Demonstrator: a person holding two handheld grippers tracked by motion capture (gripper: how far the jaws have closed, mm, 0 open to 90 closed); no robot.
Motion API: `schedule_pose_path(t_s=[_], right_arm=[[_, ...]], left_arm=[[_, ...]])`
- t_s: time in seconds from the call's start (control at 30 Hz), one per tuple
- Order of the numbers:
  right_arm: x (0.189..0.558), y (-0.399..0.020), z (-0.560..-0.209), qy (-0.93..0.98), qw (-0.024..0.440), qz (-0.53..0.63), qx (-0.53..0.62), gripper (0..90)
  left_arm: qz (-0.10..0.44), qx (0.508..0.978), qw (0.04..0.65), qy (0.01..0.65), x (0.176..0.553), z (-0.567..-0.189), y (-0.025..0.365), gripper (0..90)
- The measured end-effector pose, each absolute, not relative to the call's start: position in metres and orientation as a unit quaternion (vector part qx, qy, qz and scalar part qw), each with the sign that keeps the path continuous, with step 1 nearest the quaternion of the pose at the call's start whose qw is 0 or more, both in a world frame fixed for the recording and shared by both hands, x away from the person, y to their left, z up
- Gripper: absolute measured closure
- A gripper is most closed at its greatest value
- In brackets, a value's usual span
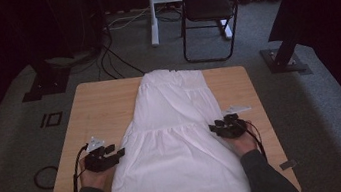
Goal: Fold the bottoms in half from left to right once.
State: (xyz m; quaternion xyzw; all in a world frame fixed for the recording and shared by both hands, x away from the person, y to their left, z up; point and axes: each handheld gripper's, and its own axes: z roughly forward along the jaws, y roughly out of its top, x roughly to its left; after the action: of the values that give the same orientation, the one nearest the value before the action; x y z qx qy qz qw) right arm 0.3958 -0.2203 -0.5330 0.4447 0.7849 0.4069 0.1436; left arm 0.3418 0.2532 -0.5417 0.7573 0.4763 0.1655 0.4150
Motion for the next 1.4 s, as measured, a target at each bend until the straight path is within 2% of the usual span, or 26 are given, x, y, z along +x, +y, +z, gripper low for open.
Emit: schedule_pose_path(t_s=[0.17, 0.27, 0.3, 0.47, 0.5, 0.53, 0.6, 0.7, 0.83, 1.03, 1.3, 1.4], right_arm=[[0.422, -0.2, -0.546, 0.793, 0.129, 0.379, 0.459, 58.1], [0.425, -0.195, -0.55, 0.807, 0.127, 0.356, 0.454, 86.9], [0.423, -0.195, -0.547, 0.807, 0.134, 0.354, 0.453, 88.1], [0.402, -0.214, -0.502, 0.769, 0.224, 0.406, 0.44, 88.7], [0.402, -0.214, -0.502, 0.769, 0.224, 0.406, 0.44, 88.7], [0.398, -0.23, -0.486, 0.748, 0.257, 0.413, 0.452, 88.7], [0.402, -0.238, -0.488, 0.75, 0.273, 0.386, 0.463, 88.6], [0.415, -0.247, -0.517, 0.759, 0.252, 0.345, 0.49, 88.6], [0.426, -0.251, -0.552, 0.761, 0.216, 0.321, 0.521, 88.6], [0.428, -0.252, -0.553, 0.76, 0.205, 0.32, 0.528, 88.3], [0.429, -0.257, -0.554, 0.752, 0.19, 0.336, 0.534, 88.0], [0.429, -0.257, -0.555, 0.752, 0.19, 0.338, 0.533, 88.0]], left_arm=[[0.162, 0.766, 0.407, 0.469, 0.352, -0.544, 0.243, 45.0], [0.158, 0.769, 0.408, 0.466, 0.353, -0.546, 0.238, 44.1], [0.157, 0.77, 0.407, 0.465, 0.353, -0.546, 0.237, 43.9], [0.157, 0.782, 0.39, 0.459, 0.352, -0.55, 0.231, 43.3], [0.157, 0.782, 0.39, 0.459, 0.352, -0.55, 0.231, 43.3], [0.155, 0.79, 0.38, 0.456, 0.352, -0.553, 0.227, 43.3], [0.16, 0.796, 0.373, 0.449, 0.35, -0.556, 0.223, 42.9], [0.155, 0.794, 0.38, 0.448, 0.351, -0.555, 0.221, 42.4], [0.177, 0.78, 0.392, 0.454, 0.359, -0.541, 0.224, 39.0], [0.195, 0.774, 0.394, 0.456, 0.394, -0.518, 0.207, 37.0], [0.158, 0.793, 0.357, 0.467, 0.435, -0.538, 0.178, 37.2], [0.141, 0.795, 0.356, 0.47, 0.439, -0.544, 0.177, 44.3]])
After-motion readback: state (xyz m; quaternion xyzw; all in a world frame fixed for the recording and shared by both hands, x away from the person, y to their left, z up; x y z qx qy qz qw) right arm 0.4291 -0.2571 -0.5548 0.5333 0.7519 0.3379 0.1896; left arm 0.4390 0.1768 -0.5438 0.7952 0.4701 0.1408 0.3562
